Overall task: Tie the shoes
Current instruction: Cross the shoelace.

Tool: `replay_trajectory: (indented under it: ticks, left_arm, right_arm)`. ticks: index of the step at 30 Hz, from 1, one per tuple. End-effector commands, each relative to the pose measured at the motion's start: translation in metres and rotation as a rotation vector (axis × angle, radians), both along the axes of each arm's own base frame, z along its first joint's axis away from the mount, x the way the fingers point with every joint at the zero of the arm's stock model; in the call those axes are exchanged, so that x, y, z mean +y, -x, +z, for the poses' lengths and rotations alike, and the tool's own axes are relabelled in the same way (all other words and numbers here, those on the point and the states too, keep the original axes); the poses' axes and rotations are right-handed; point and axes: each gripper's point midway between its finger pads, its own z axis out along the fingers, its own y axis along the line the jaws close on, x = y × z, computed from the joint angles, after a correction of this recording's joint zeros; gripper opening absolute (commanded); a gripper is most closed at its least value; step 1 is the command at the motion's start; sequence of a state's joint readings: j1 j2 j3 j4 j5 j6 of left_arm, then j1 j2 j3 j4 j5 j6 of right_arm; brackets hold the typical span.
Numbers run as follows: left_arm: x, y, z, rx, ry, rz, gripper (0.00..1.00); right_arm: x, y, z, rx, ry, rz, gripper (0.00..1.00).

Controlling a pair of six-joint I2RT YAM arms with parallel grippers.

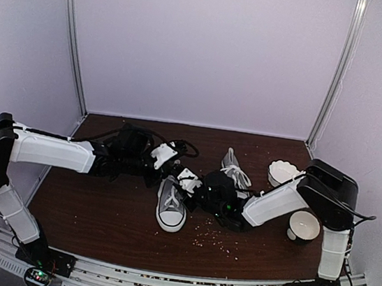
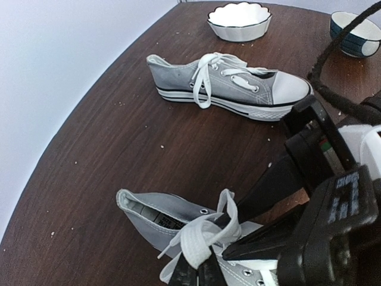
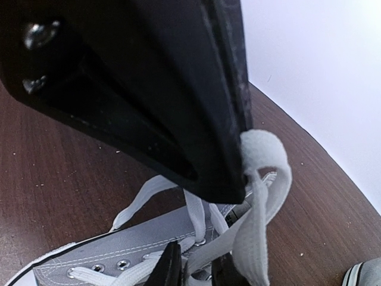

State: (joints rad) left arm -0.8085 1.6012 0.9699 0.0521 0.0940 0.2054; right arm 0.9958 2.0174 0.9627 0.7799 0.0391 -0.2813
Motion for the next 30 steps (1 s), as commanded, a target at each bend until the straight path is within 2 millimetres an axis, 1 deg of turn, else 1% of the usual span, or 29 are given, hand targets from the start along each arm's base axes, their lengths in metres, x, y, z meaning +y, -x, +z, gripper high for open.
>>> replay_trajectory:
  ticks: [1,4,6,9,11,13,15,17,18,22,24,26,29,30]
  left_arm:
    - [-0.006,-0.007,0.019,-0.026,0.059,0.002,0.00]
    - [-0.005,-0.007,0.017,-0.022,0.056,0.007,0.00]
    - [-0.002,-0.009,0.015,-0.017,0.051,0.018,0.00]
    - [0.002,-0.011,0.011,-0.005,0.045,0.040,0.00]
    - [0.004,-0.012,0.008,0.002,0.043,0.055,0.00]
    - [0.007,-0.013,0.004,0.012,0.043,0.073,0.00]
    - [0.008,-0.014,0.001,0.021,0.050,0.086,0.00]
    - [0.009,-0.016,-0.003,0.035,0.062,0.097,0.00]
    - [0.010,-0.016,-0.004,0.044,0.065,0.100,0.00]
    - [0.013,-0.017,-0.013,0.074,0.055,0.120,0.00]
    - [0.015,-0.016,-0.016,0.084,0.052,0.124,0.00]
    - [0.015,-0.014,-0.019,0.095,0.052,0.116,0.00]
    - [0.010,-0.005,-0.022,0.125,0.047,0.068,0.00]
    - [0.009,-0.001,-0.024,0.142,0.038,0.045,0.04]
  right_arm:
    - [-0.001,-0.008,-0.003,0.012,0.005,-0.029,0.14]
    - [-0.003,-0.007,-0.002,0.017,0.011,-0.028,0.02]
    - [-0.004,-0.002,0.003,0.021,0.015,-0.008,0.00]
    - [-0.006,0.013,0.011,0.048,0.032,0.057,0.00]
    - [-0.008,0.030,0.015,0.091,0.043,0.114,0.00]
    - [-0.011,0.048,0.024,0.131,0.017,0.177,0.00]
    - [-0.011,0.069,0.035,0.175,-0.033,0.266,0.00]
    - [-0.008,0.092,0.042,0.240,-0.082,0.370,0.00]
    - [-0.009,0.098,0.043,0.268,-0.096,0.392,0.00]
    - [-0.004,0.133,0.051,0.446,-0.141,0.539,0.00]
    - [-0.007,0.143,0.050,0.532,-0.138,0.565,0.00]
    - [-0.014,0.142,0.043,0.591,-0.126,0.524,0.00]
    - [-0.033,0.119,0.025,0.694,-0.118,0.386,0.00]
    - [-0.040,0.110,0.018,0.737,-0.124,0.339,0.00]
